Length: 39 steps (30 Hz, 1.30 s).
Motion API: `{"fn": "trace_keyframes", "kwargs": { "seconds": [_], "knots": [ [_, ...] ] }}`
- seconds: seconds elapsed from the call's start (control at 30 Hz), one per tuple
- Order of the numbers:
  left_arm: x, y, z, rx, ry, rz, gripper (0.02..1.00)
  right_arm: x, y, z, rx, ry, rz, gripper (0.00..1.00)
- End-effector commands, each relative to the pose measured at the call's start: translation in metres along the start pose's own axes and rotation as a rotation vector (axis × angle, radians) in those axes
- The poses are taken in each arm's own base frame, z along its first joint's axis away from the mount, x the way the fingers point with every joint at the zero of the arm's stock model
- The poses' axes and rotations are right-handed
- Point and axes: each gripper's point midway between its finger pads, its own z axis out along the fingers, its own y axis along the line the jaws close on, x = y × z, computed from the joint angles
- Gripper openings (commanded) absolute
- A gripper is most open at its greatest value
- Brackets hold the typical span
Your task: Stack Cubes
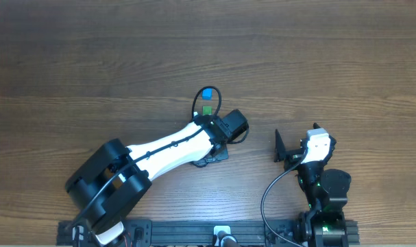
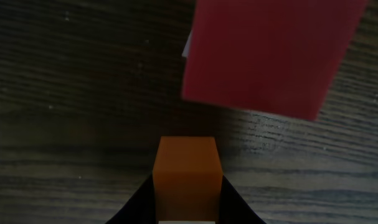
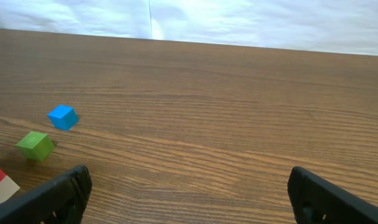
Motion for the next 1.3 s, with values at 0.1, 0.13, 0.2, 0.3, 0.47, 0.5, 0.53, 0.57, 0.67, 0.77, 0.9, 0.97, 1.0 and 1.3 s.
{"fn": "trace_keyframes", "kwargs": {
  "seconds": [0.1, 0.13, 0.2, 0.3, 0.47, 0.5, 0.53, 0.57, 0.67, 0.77, 0.9, 0.97, 1.0, 1.3],
  "knots": [
    [-0.012, 0.001, -0.058, 0.085, -0.072, -0.019, 0.04, 0.002, 0.002, 0.0, -0.008, 0.002, 0.002, 0.991],
    [-0.015, 0.001, -0.065, 0.087, -0.084, -0.022, 0.04, 0.002, 0.002, 0.0, -0.008, 0.002, 0.002, 0.993],
    [-0.027, -0.002, -0.083, 0.096, -0.103, -0.034, 0.04, 0.002, 0.002, 0.0, -0.008, 0.002, 0.002, 0.993],
    [-0.042, -0.009, -0.096, 0.126, -0.131, -0.009, 0.038, 0.002, 0.002, 0.0, -0.008, 0.002, 0.002, 0.993],
    [-0.064, -0.009, -0.093, 0.118, -0.139, -0.012, 0.038, 0.002, 0.002, 0.0, -0.008, 0.002, 0.002, 0.991],
    [-0.07, -0.01, -0.087, 0.113, -0.129, 0.0, 0.036, 0.002, 0.002, 0.0, -0.008, 0.002, 0.002, 0.993],
    [-0.072, -0.011, -0.084, 0.111, -0.128, 0.003, 0.038, 0.002, 0.002, 0.0, -0.008, 0.002, 0.002, 0.993],
    [-0.073, -0.012, -0.081, 0.112, -0.124, 0.012, 0.038, 0.002, 0.002, 0.0, -0.008, 0.002, 0.002, 0.991],
    [-0.074, -0.013, -0.071, 0.101, -0.105, 0.011, 0.042, 0.002, 0.002, 0.0, -0.008, 0.002, 0.002, 0.991],
    [-0.072, -0.013, -0.064, 0.088, -0.091, 0.013, 0.038, 0.002, 0.002, 0.0, -0.008, 0.002, 0.002, 0.993],
    [-0.071, -0.013, -0.06, 0.081, -0.08, 0.015, 0.04, 0.002, 0.002, 0.0, -0.008, 0.002, 0.002, 0.991],
    [-0.07, -0.013, -0.059, 0.083, -0.074, 0.02, 0.038, 0.002, 0.002, 0.0, -0.008, 0.002, 0.002, 0.993],
    [-0.07, -0.014, -0.059, 0.085, -0.072, 0.024, 0.038, 0.002, 0.002, 0.0, -0.008, 0.002, 0.002, 0.991],
    [-0.068, -0.014, -0.049, 0.069, -0.048, 0.031, 0.038, 0.002, 0.002, 0.0, -0.008, 0.002, 0.002, 0.993]
  ]
}}
